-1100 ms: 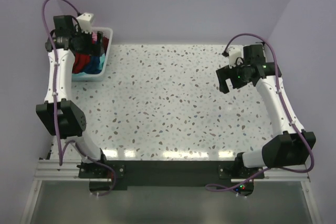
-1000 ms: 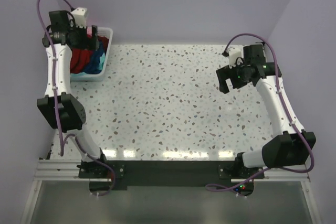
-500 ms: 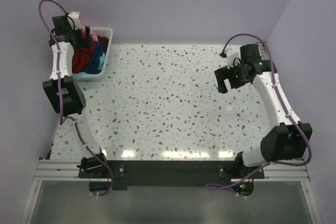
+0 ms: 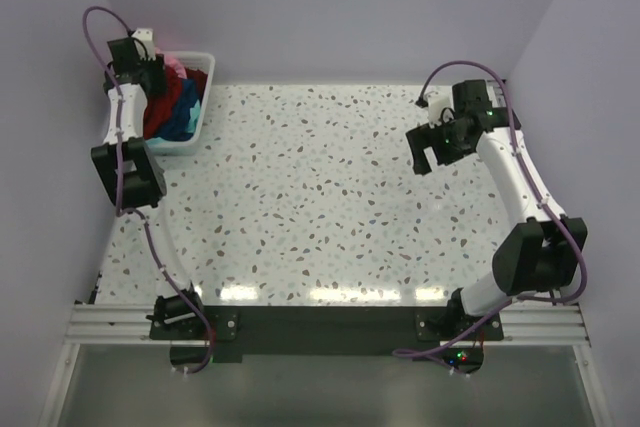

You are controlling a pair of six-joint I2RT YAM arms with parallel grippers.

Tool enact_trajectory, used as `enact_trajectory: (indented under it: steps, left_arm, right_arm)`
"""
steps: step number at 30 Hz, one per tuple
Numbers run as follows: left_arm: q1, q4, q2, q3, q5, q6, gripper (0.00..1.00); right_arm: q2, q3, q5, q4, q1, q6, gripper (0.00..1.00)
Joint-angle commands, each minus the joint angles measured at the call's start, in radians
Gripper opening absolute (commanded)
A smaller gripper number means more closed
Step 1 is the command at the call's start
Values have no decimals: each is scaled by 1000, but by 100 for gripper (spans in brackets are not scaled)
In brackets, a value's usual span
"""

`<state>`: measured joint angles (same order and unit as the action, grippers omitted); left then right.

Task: Fold and stack the t-shirts
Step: Grab the tshirt from the pile, then move the tshirt to the center of the board

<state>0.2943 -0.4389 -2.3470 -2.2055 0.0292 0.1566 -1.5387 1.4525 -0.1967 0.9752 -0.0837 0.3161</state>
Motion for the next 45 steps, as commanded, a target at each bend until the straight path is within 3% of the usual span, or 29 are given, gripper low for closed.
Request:
enact_trajectory:
  steps: [1,3,4,6,7,11,18,23,27,28,29,30,31,35,39,45]
  left_arm:
    - [6,34,-27,-97,9,-11,58]
    - [5,16,-20,-118,27,-14,46]
    - [5,16,4,-117,41,-12,32]
    - [5,29,37,-118,46,-23,16]
    - [5,32,81,-117,72,-34,2]
    - [-12,34,225,-118,239,-23,0]
    - [-228,-4,501,-34,345,54,0]
    - [-368,-6,601,-49,434,-80,0]
    - [-396,20,643,-17,560,-279,0]
    - [-396,22,673,60,608,-313,5]
    - [-396,16,695,117,624,-302,19]
    - [-394,6,745,182,624,-263,68]
    - [-392,-18,770,328,606,-241,99]
    - [-359,-165,825,636,430,-51,100]
    - [-267,-253,886,901,532,188,100]
    - [-326,-221,1017,1174,460,359,100]
  right_arm:
    - [5,51,28,3,2,11,99]
    - [5,51,29,2,1,11,99]
    - [5,51,28,2,2,11,99]
    - [6,55,26,-1,2,8,98]
    - [3,58,28,-3,1,3,99]
    - [2,81,14,-4,2,-15,99]
    - [-1,111,-17,2,1,-54,99]
    - [34,106,-17,10,4,-52,99]
    - [58,92,-18,20,10,-40,99]
    - [63,91,-23,23,13,-38,99]
    - [69,89,-26,26,21,-32,99]
    - [78,83,-32,31,22,-28,99]
    - [84,77,-32,36,25,-23,99]
    - [120,40,-35,85,32,41,99]
    - [155,-21,-47,121,30,98,99]
    - [97,-81,-122,163,-25,115,99]
